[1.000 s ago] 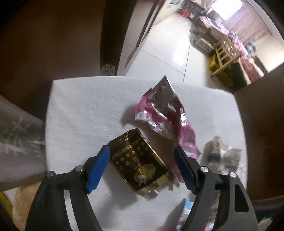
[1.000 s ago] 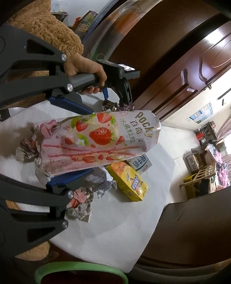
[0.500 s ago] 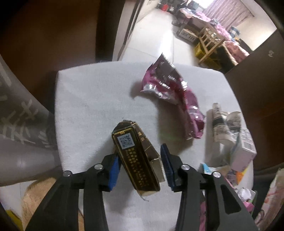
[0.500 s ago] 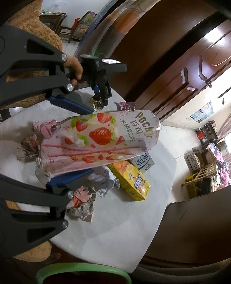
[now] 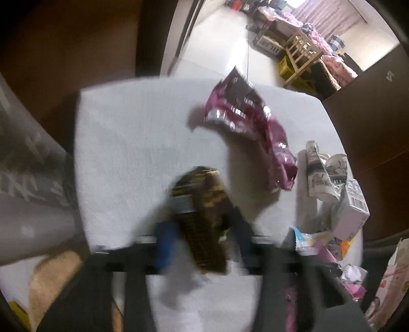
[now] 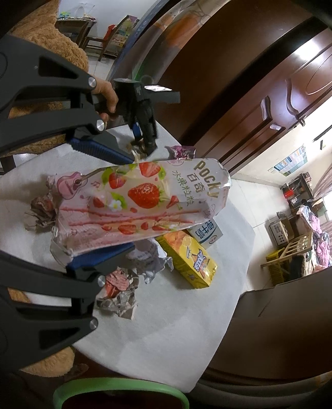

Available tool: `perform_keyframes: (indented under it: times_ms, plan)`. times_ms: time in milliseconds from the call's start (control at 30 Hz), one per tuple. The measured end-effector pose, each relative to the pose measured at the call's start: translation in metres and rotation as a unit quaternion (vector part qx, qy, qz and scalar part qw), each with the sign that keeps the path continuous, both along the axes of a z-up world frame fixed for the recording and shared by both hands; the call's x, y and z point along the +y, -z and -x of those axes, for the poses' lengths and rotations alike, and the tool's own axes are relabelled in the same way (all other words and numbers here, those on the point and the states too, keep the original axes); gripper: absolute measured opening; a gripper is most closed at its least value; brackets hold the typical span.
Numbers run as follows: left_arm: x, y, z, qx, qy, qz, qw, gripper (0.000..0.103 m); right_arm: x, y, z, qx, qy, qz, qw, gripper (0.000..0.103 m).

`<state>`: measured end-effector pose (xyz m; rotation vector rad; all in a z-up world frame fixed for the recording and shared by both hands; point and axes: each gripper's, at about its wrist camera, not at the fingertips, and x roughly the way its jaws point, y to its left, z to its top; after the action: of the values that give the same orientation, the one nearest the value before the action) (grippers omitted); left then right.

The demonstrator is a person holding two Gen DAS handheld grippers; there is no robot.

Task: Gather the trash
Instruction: 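Close the left tool on the gold cigarette pack and lift it, then drop the Pocky box from the right tool into the green bin while the left tool drops the cigarette pack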

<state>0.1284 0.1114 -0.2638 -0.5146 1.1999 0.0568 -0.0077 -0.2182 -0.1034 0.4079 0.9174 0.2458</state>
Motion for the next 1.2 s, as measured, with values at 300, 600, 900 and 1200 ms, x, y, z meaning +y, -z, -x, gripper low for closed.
perform_keyframes:
  times_ms: [300,600,900,1200]
  plan:
    - [-0.027,-0.075,0.022,-0.116,0.056,-0.041,0.9908,0.021,-0.001,-0.011,0.008,-0.029,0.006,-0.001,1.000,0.060]
    - [-0.098,-0.177,0.054,-0.248,0.162,-0.073,0.9522,0.021,-0.013,-0.046,0.021,-0.083,0.020,0.010,0.996,0.060]
    - [-0.140,-0.224,0.092,-0.309,0.222,-0.096,0.9197,0.021,-0.034,-0.073,0.036,-0.129,0.046,0.008,0.991,0.060]
    - [-0.192,-0.234,0.110,-0.325,0.277,-0.088,0.9000,0.021,-0.083,-0.070,0.057,-0.136,0.105,0.001,0.985,0.060]
